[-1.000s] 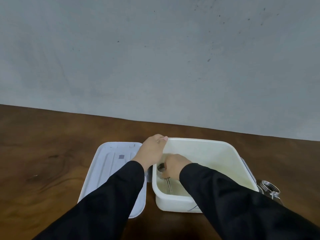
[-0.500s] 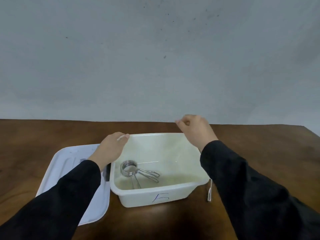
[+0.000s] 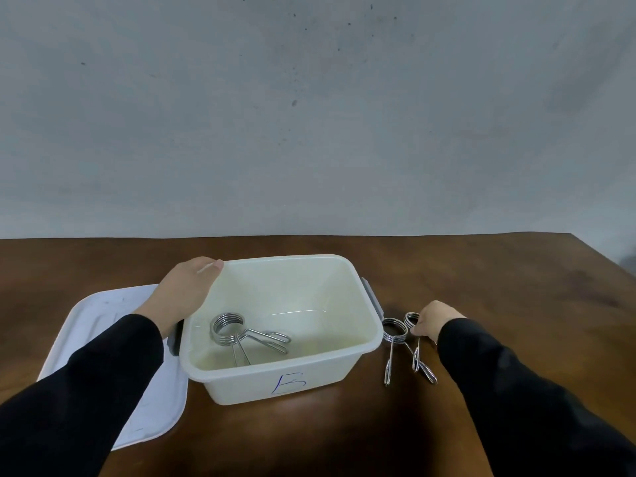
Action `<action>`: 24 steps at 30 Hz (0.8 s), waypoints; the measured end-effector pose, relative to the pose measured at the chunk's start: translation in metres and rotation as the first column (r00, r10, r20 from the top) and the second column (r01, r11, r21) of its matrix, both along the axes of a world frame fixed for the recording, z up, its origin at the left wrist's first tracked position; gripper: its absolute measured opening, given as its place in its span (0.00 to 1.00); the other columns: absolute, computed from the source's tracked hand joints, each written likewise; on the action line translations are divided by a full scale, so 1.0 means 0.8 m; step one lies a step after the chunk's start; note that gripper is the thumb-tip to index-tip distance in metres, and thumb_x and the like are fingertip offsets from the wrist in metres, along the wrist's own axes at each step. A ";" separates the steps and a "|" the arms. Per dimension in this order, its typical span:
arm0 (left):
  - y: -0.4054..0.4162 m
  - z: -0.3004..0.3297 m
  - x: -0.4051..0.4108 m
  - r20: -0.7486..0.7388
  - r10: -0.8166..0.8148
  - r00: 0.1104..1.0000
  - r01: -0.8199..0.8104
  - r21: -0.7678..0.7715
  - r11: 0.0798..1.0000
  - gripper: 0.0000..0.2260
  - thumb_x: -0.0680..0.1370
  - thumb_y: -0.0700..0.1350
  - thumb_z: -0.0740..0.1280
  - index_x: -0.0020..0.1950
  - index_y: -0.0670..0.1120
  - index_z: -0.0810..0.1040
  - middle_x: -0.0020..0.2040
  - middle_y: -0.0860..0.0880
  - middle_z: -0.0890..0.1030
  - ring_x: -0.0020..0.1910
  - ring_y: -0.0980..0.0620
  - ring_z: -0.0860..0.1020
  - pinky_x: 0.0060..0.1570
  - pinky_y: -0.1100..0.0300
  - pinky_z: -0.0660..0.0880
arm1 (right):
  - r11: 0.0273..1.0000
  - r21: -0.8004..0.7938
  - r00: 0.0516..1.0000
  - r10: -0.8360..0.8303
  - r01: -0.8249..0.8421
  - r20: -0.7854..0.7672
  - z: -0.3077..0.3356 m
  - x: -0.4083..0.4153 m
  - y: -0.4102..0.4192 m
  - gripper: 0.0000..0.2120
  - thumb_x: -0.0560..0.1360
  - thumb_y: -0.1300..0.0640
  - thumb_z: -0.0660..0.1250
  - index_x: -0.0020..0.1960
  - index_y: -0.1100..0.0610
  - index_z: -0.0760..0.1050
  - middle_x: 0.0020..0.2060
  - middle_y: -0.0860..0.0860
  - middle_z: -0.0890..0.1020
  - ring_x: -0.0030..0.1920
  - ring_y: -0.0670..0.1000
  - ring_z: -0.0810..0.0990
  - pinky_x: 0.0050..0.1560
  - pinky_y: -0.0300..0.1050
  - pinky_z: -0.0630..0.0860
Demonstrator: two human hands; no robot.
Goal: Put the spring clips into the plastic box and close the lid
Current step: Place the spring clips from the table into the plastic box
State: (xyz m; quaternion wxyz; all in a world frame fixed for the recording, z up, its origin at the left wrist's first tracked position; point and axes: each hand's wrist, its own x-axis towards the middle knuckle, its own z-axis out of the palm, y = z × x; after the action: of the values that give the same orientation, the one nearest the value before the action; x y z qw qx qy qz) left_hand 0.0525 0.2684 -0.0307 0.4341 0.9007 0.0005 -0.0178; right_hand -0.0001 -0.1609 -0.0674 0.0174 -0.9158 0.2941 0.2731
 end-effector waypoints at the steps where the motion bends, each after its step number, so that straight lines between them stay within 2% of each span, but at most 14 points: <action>1: 0.000 0.000 0.000 -0.005 0.000 1.000 0.000 -0.004 1.000 0.16 0.81 0.54 0.58 0.61 0.47 0.79 0.56 0.46 0.81 0.55 0.45 0.76 0.51 0.54 0.68 | 1.000 0.012 0.999 -0.024 0.023 0.027 -0.004 0.002 -0.001 0.26 0.76 0.44 0.69 0.68 0.58 0.75 0.61 0.53 0.81 0.62 0.55 0.79 0.56 0.45 0.75; 4: -0.001 0.003 -0.003 -0.010 0.001 1.000 -0.001 -0.005 1.000 0.16 0.81 0.53 0.58 0.61 0.47 0.79 0.56 0.46 0.81 0.55 0.45 0.76 0.51 0.55 0.68 | 0.996 0.057 0.992 -0.070 0.064 0.109 -0.005 0.001 -0.005 0.23 0.75 0.47 0.71 0.64 0.59 0.77 0.52 0.53 0.81 0.59 0.55 0.81 0.51 0.44 0.76; 6: -0.003 0.005 -0.006 -0.011 0.005 1.000 -0.005 -0.011 1.000 0.16 0.81 0.53 0.58 0.61 0.47 0.79 0.55 0.47 0.80 0.54 0.45 0.76 0.50 0.55 0.67 | 0.994 0.093 0.980 -0.070 0.053 0.187 0.012 -0.002 -0.006 0.19 0.74 0.48 0.71 0.58 0.61 0.81 0.47 0.53 0.84 0.53 0.55 0.83 0.53 0.46 0.80; 8: -0.004 0.008 -0.008 -0.012 0.007 1.000 -0.008 -0.015 1.000 0.16 0.81 0.53 0.58 0.60 0.47 0.79 0.54 0.47 0.81 0.53 0.45 0.76 0.50 0.55 0.68 | 0.995 0.100 0.948 -0.037 0.005 0.318 0.052 -0.006 -0.004 0.18 0.75 0.46 0.69 0.50 0.61 0.83 0.43 0.55 0.85 0.46 0.55 0.85 0.50 0.48 0.82; 10: -0.004 0.009 -0.009 -0.013 0.008 1.000 -0.009 -0.030 1.000 0.16 0.81 0.53 0.58 0.59 0.46 0.80 0.54 0.46 0.81 0.54 0.44 0.77 0.51 0.54 0.70 | 0.993 0.094 0.883 0.019 -0.071 0.470 0.112 -0.009 0.012 0.15 0.75 0.47 0.69 0.44 0.59 0.83 0.39 0.56 0.85 0.41 0.54 0.83 0.43 0.46 0.79; 13: -0.004 0.010 -0.010 -0.017 0.013 1.000 -0.013 -0.040 0.999 0.16 0.82 0.53 0.58 0.58 0.46 0.80 0.53 0.45 0.82 0.54 0.43 0.77 0.51 0.53 0.70 | 0.971 0.101 0.738 0.094 -0.216 0.669 0.202 -0.009 0.066 0.09 0.73 0.50 0.71 0.37 0.54 0.80 0.32 0.52 0.81 0.34 0.52 0.79 0.35 0.43 0.71; 15: -0.003 0.010 -0.012 -0.018 0.015 1.000 -0.016 -0.053 0.998 0.16 0.82 0.52 0.58 0.60 0.45 0.79 0.54 0.45 0.81 0.53 0.45 0.76 0.50 0.55 0.68 | 0.927 0.165 0.690 0.125 -0.338 0.713 0.234 -0.009 0.120 0.09 0.71 0.49 0.71 0.36 0.54 0.80 0.29 0.52 0.83 0.29 0.51 0.79 0.35 0.44 0.74; 18: -0.003 0.012 -0.014 -0.031 0.005 1.000 -0.008 -0.085 0.996 0.17 0.82 0.52 0.57 0.62 0.44 0.78 0.55 0.45 0.80 0.52 0.46 0.75 0.49 0.56 0.67 | 0.851 0.184 0.740 0.297 -0.492 0.604 0.227 -0.005 0.199 0.11 0.71 0.49 0.69 0.38 0.56 0.81 0.31 0.55 0.85 0.31 0.53 0.81 0.39 0.46 0.78; 20: -0.001 0.012 -0.014 -0.037 0.000 0.999 -0.003 -0.089 0.996 0.17 0.82 0.52 0.57 0.62 0.46 0.78 0.56 0.46 0.81 0.54 0.47 0.76 0.51 0.55 0.68 | 0.832 0.124 0.785 0.446 -0.541 0.430 0.187 0.006 0.235 0.14 0.73 0.49 0.67 0.43 0.61 0.81 0.35 0.57 0.84 0.36 0.56 0.82 0.38 0.45 0.75; 22: 0.001 0.010 -0.013 -0.036 -0.011 0.999 0.007 -0.092 0.996 0.17 0.82 0.53 0.57 0.62 0.46 0.78 0.57 0.47 0.81 0.56 0.46 0.76 0.53 0.54 0.70 | 0.837 0.053 0.808 0.508 -0.545 0.296 0.134 0.024 0.250 0.15 0.72 0.48 0.64 0.40 0.60 0.78 0.32 0.53 0.79 0.35 0.55 0.79 0.36 0.42 0.72; 24: 0.003 0.008 -0.012 -0.031 -0.022 0.999 0.019 -0.100 0.995 0.18 0.82 0.53 0.57 0.62 0.46 0.78 0.58 0.47 0.80 0.57 0.46 0.76 0.55 0.53 0.70 | 0.830 -0.051 0.807 0.552 -0.555 0.211 0.088 0.038 0.252 0.16 0.71 0.45 0.62 0.41 0.58 0.78 0.34 0.50 0.79 0.40 0.55 0.80 0.44 0.44 0.76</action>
State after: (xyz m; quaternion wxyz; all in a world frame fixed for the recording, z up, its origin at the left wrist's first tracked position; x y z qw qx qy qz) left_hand 0.0428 0.2704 -0.0239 0.4782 0.8775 -0.0025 -0.0367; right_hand 0.0302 0.0409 0.0028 -0.0249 -0.9857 0.0092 0.1667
